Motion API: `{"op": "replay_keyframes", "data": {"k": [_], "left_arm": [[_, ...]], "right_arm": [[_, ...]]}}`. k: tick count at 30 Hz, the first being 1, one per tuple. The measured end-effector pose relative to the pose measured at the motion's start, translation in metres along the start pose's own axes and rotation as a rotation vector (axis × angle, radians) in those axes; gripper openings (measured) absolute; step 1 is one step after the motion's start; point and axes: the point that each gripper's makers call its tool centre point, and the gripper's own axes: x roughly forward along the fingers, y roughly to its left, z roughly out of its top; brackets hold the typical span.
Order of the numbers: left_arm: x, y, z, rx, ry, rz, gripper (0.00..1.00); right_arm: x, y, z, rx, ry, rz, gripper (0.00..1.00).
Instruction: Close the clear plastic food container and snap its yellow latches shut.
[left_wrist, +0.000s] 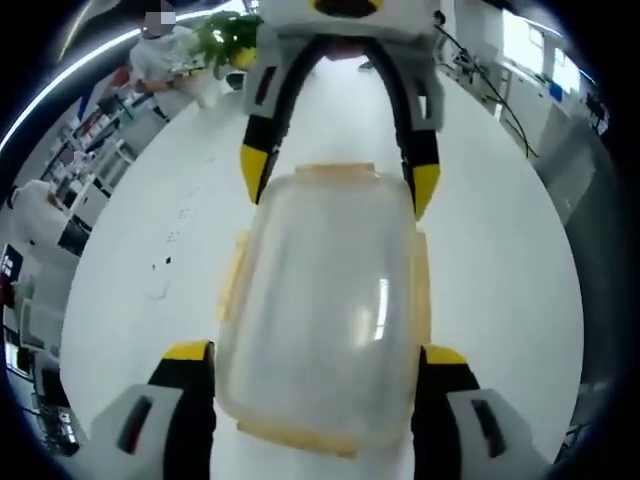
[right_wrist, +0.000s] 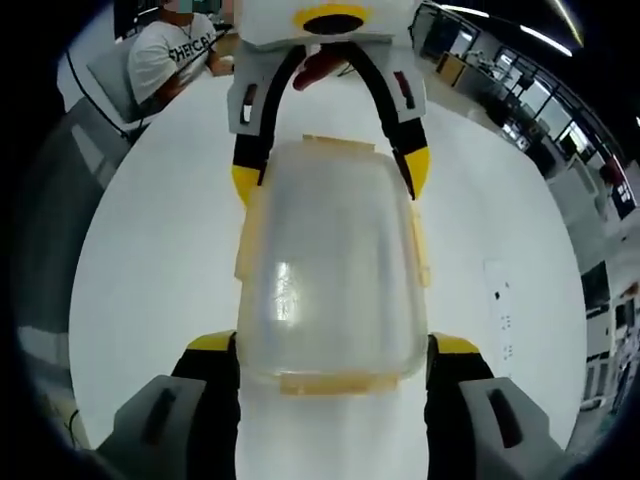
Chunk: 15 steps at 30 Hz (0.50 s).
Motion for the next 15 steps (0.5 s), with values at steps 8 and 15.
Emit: {"op": "replay_keyframes", "data": {"k": [8,15], "left_arm": [[-0.006,0.001,0.002,-0.083,-0.14,0.058,0.79],[-0.016,0.005,0.002,-0.213,-0.286,0.143,0.83]], "right_arm": [[0.001,-0.002,-0.006,0.131,-0.147,-0.054,0.85],[0.002,0.001,-0.005,0.206,-0.244,-0.119,0.93]]}}
